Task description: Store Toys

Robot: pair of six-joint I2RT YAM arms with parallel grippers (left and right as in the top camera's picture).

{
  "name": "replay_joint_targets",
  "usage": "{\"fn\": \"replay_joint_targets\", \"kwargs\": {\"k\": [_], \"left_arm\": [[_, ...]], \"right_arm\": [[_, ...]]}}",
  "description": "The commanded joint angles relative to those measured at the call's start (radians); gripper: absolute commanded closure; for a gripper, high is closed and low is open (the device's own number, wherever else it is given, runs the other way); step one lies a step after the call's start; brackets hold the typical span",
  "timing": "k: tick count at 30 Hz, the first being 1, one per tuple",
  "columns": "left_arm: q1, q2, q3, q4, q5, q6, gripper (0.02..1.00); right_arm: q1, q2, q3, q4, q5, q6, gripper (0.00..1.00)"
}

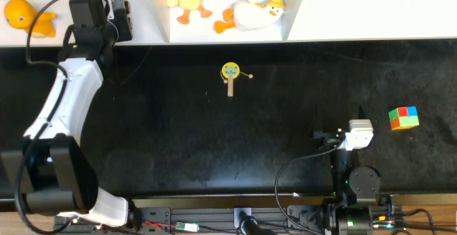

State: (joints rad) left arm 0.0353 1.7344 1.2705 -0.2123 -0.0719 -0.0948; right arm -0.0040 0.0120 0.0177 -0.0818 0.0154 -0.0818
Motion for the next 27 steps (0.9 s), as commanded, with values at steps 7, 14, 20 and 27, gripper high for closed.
{"fn": "replay_joint_targets", "kwargs": {"k": [7,14,20,27], "left_arm": [[0.005,0.029,0.034,0.023,0.029,0.015,0.564],[0.005,0.029,0.034,0.024,0.03,0.015,0.02],[0.005,-0.013,0.033,-0.018,0.051,0.016,0.02],[0.004,-0.126,-0.053,-0.056,0.047,0.019,0.023]], "right_arm": [[0.006,-0.008,-0.013,0.004,0.006,0.004,0.005],[0.006,-0.008,-0.013,0.004,0.006,0.004,0.005],[0.006,-0.008,-0.013,0.004,0.006,0.004,0.007],[0.006,-0.008,-0.013,0.004,0.006,0.004,0.003]]}}
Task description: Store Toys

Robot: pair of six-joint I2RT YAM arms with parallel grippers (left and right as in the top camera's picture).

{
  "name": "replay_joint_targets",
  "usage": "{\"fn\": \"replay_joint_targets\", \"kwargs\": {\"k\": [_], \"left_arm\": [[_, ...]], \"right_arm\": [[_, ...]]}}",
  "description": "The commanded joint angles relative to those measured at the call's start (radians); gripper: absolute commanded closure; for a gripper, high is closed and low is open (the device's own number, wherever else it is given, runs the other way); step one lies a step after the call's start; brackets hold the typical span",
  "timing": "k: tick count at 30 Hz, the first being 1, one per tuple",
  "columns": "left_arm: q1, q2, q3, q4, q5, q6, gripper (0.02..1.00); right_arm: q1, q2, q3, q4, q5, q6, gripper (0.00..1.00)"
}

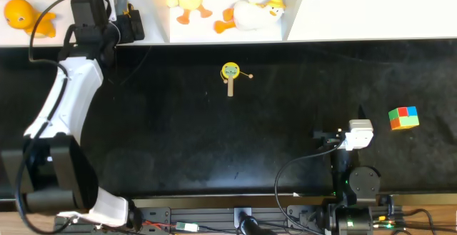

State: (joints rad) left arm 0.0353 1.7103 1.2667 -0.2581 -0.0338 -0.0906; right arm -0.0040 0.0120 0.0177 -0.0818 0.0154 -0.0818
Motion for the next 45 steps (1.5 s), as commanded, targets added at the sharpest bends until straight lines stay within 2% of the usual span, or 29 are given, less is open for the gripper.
{"fn": "replay_joint_targets", "kwargs": {"k": [1,12,20,24,31,34,40,45], "left_arm": [[0.004,-0.123,-0.073,-0.01,0.009,0.015,0.02],[0.005,-0.499,-0.439,-0.009,0.009,0.015,0.02],[0.005,-0.798,-0.572,-0.056,-0.013,0.014,0.02],[0.005,-0.924,-0.671,0.103,-0.012,0.01,0.02],[0.003,-1.126,-0.951,0.516,-0.005,0.003,0.02],[0.003,-1.235,-1.063,0.607,-0.006,0.003,0.023],[0.003,-1.461,-1.207,0.579,-0.037,0.015,0.02],[0.003,-1.629,-1.259,0.446,-0.09,0.015,0.02]], "right_arm": [[0.006,-0.008,-0.013,0.004,0.006,0.004,0.005],[0.006,-0.008,-0.013,0.004,0.006,0.004,0.005],[0.006,-0.008,-0.013,0.004,0.006,0.004,0.005],[0.006,-0.008,-0.013,0.004,0.006,0.004,0.005],[0.006,-0.008,-0.013,0.004,0.006,0.004,0.005],[0.006,-0.008,-0.013,0.004,0.006,0.004,0.005],[0.006,-0.008,-0.013,0.004,0.006,0.004,0.007],[0.006,-0.008,-0.013,0.004,0.006,0.004,0.005]]}}
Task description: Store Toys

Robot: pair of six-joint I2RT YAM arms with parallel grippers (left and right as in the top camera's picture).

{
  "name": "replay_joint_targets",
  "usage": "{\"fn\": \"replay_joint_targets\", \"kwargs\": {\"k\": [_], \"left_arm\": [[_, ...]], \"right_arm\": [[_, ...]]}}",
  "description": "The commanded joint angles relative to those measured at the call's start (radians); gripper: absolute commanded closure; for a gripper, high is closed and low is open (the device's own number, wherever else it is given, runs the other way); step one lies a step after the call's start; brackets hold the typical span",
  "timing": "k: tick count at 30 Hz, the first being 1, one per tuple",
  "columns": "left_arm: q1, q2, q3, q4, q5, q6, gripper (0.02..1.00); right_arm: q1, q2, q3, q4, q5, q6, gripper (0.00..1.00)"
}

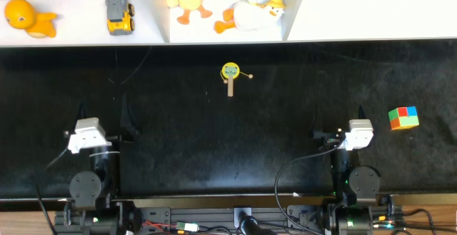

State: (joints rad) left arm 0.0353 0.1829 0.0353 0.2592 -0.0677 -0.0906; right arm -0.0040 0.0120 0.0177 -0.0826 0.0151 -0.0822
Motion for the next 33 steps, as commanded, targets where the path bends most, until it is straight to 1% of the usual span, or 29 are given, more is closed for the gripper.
{"fn": "replay_joint_targets", "kwargs": {"k": [1,4,8,12,33], "left_arm": [[0.003,-0.126,-0.027,-0.105,-0.058,0.015,0.02],[0.003,-0.183,-0.028,-0.205,-0.058,0.015,0.02],[-0.002,-0.181,-0.027,-0.346,-0.043,0.016,0.02],[-0.018,-0.18,-0.027,-0.343,-0.012,0.086,0.02],[-0.019,-0.18,-0.027,-0.339,-0.016,0.087,0.02]], "right_arm": [[0.006,-0.008,-0.013,0.005,0.007,0.004,0.007],[0.006,-0.008,-0.013,0.005,0.007,0.004,0.005],[0.006,-0.008,-0.013,0.005,0.007,0.004,0.005],[0.006,-0.008,-0.013,0.005,0.007,0.004,0.005],[0.006,-0.008,-0.013,0.005,0.007,0.004,0.005]]}}
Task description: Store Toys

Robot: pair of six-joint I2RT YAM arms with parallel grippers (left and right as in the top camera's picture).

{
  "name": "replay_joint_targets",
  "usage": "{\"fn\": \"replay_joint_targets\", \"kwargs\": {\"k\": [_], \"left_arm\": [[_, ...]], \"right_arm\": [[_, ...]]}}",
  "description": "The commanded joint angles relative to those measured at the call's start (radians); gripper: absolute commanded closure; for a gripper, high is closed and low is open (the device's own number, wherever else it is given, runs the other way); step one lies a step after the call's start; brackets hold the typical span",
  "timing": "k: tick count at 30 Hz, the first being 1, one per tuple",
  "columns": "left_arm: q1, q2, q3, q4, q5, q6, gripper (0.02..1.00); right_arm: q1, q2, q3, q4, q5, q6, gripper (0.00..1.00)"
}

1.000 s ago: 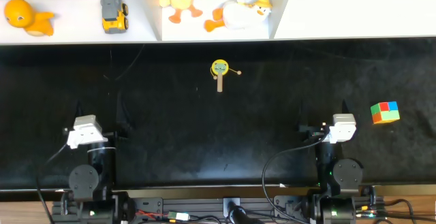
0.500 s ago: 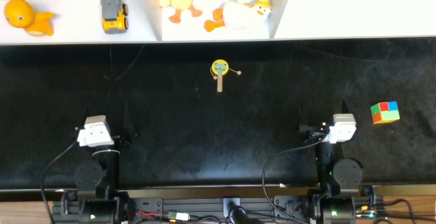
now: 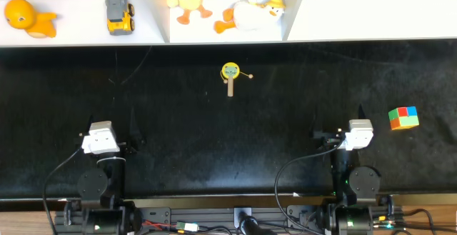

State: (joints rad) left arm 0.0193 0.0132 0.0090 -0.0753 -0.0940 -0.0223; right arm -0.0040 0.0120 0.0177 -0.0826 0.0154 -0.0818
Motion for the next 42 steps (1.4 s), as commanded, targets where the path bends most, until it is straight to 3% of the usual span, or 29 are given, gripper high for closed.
{"fn": "replay_joint_targets", "kwargs": {"k": [1,13,16,18,20,22,25,28,32,34,38,42], "left_arm": [[-0.003,-0.01,-0.001,-0.005,0.011,0.019,0.02],[-0.003,-0.01,-0.001,-0.005,0.011,0.019,0.02],[-0.003,-0.01,-0.001,-0.005,0.01,0.019,0.02],[-0.003,-0.01,-0.001,-0.005,0.011,0.019,0.02],[-0.003,-0.01,-0.001,-0.005,0.01,0.019,0.02],[-0.003,-0.01,-0.001,-0.005,0.011,0.019,0.02],[-0.003,-0.01,-0.001,-0.005,0.011,0.019,0.02],[-0.003,-0.01,-0.001,-0.005,0.011,0.019,0.02],[-0.003,-0.01,-0.001,-0.005,0.011,0.019,0.02],[-0.003,-0.01,-0.001,-0.005,0.01,0.019,0.02],[-0.003,-0.01,-0.001,-0.005,0.011,0.019,0.02],[-0.003,-0.01,-0.001,-0.005,0.01,0.019,0.02]], "right_arm": [[0.006,-0.008,-0.013,0.005,0.006,0.004,0.007],[0.006,-0.008,-0.013,0.005,0.008,0.003,0.005],[0.006,-0.008,-0.013,0.008,0.032,-0.04,0.007],[0.021,-0.008,-0.013,0.016,0.066,0.032,0.005],[0.056,0.004,-0.012,0.016,0.126,0.178,0.005],[0.117,0.04,0.0,0.015,0.203,0.256,0.005],[0.229,0.106,0.048,0.005,0.309,0.27,0.005],[0.373,0.188,0.135,-0.044,0.504,0.276,0.007],[0.546,0.344,0.284,-0.169,0.754,0.42,0.005],[0.605,0.436,0.362,-0.238,0.797,0.466,0.005],[0.682,0.63,0.544,-0.451,0.761,0.568,0.005],[0.704,0.818,0.731,-0.707,0.647,0.705,0.003]]}}
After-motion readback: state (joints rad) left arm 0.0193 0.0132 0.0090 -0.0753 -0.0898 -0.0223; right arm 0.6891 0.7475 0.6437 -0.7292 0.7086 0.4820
